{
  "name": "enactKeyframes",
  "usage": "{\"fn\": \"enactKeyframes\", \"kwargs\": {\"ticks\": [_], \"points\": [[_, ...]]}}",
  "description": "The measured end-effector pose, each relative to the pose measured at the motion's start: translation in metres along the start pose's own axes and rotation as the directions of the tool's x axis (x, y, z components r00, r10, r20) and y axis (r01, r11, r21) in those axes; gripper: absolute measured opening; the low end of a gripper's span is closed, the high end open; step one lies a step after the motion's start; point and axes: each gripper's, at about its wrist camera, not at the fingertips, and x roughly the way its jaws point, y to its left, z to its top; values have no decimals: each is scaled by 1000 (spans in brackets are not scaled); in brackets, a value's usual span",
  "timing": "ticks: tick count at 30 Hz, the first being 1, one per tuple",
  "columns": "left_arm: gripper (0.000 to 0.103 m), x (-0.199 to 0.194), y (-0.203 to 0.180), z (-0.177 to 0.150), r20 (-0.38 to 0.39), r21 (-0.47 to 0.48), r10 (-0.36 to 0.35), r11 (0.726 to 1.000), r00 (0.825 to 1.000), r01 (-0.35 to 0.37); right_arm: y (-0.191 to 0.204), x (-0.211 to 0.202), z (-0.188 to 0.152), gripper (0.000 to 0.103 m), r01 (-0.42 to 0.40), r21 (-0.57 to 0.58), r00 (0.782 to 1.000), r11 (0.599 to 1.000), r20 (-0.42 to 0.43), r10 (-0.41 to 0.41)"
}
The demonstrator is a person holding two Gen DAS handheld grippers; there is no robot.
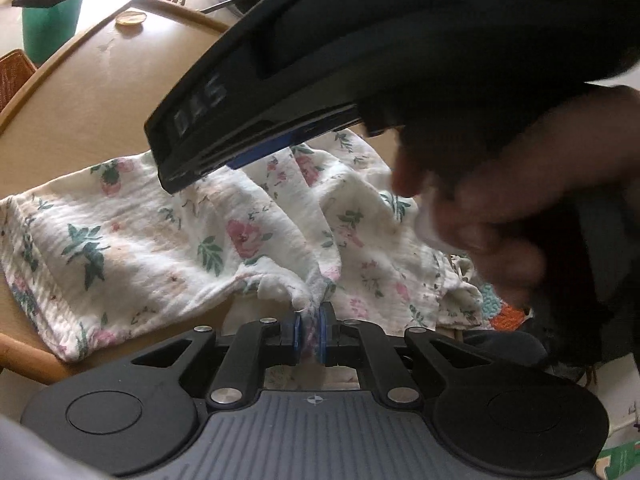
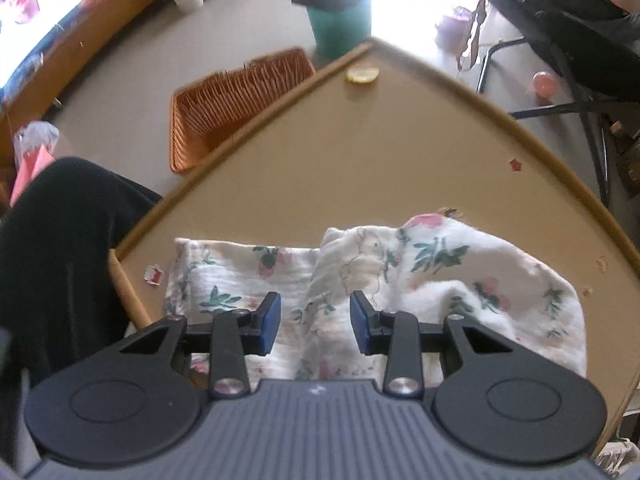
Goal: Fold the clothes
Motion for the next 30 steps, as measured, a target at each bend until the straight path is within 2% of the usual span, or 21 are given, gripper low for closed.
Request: {"fn": "enactKeyframes", "kwargs": {"ticks": [4,9,14,16,21,24,30], "points": [[8,4,3,0,-3,-10,-1,1000,1000,1,0,15,3,36,38,-3,998,999,-54,-38],[8,9,-1,0,-4,23,11,1000,1000,-11,5,27,2,31,61,-47,992,997,-112,-66],[8,14,-2,0,-15,20,11,1000,1000,-11,12,29,-1,5,87,-121,985,989,-139,-104],[8,15,-3,2,-19,20,7,1000,1000,-6,14,27,-2,4,106,-153,981,983,-146,-129],[8,1,-9,13,15,-22,-53,998,999,53,12,-8,-1,4,110,-177,983,978,-123,-133],[8,-16,-19,25,61,18,-53,998,997,52,13,-35,5,4,140,-215,979,967,-116,-167],[8,-70,-14,60,151,20,-70,997,986,68,24,-75,31,4,206,-295,965,933,-96,-244]]}}
